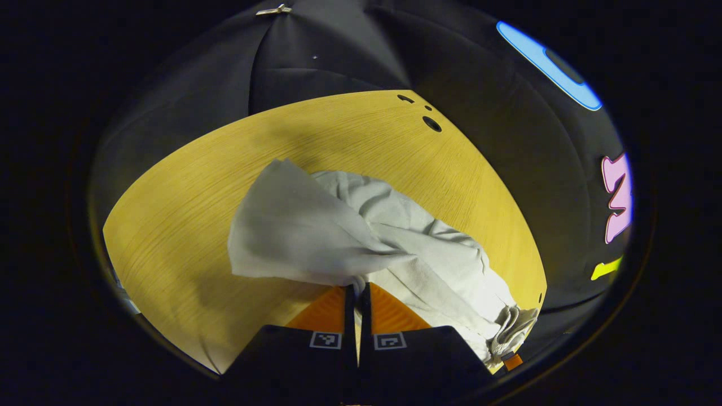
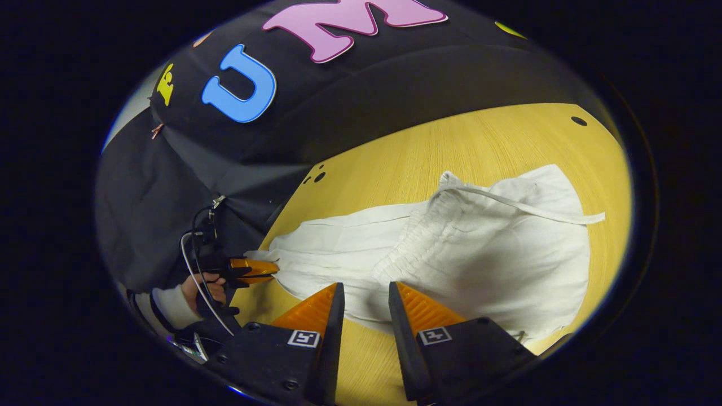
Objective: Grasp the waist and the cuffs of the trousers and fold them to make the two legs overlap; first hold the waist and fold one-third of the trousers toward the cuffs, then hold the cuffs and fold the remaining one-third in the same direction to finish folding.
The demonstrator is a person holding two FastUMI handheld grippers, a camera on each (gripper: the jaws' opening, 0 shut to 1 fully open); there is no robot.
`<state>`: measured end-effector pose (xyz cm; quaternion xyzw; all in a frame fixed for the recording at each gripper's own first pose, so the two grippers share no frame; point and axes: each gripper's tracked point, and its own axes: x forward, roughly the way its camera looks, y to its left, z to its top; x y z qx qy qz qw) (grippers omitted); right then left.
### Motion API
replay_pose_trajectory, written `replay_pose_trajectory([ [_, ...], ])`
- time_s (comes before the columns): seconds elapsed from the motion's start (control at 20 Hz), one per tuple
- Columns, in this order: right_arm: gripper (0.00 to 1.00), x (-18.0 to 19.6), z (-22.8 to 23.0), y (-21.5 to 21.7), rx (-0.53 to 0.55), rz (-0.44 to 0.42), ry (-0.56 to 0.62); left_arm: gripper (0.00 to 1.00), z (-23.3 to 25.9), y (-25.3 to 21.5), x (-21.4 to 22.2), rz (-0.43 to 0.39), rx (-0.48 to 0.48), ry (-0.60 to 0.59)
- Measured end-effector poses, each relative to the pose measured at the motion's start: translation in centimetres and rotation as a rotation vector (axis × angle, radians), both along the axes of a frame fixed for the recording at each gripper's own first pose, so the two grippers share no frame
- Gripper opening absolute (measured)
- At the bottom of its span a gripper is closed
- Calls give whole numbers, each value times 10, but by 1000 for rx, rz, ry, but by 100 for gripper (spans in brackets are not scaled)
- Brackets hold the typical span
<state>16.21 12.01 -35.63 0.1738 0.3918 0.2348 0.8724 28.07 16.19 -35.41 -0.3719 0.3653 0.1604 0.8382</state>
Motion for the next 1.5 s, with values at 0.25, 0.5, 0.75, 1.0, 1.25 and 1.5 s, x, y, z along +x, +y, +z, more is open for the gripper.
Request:
replay_pose_trajectory([
  [0.25,49,-3,16,-40,16,-81,-1,6,6,1,-1,73,-18,-30],
  [0.5,49,-12,27,-92,14,-150,-3,6,39,1,-2,108,46,-109],
  [0.75,49,-13,43,-138,47,-233,-21,6,87,-18,16,74,164,-206],
  [1.0,49,-15,53,-173,66,-281,-40,6,137,-64,31,-26,312,-310],
  [1.25,49,-19,63,-209,76,-324,-57,6,168,-141,53,-179,380,-403],
  [1.5,37,-27,70,-243,87,-388,-78,6,178,-219,61,-326,393,-464],
])
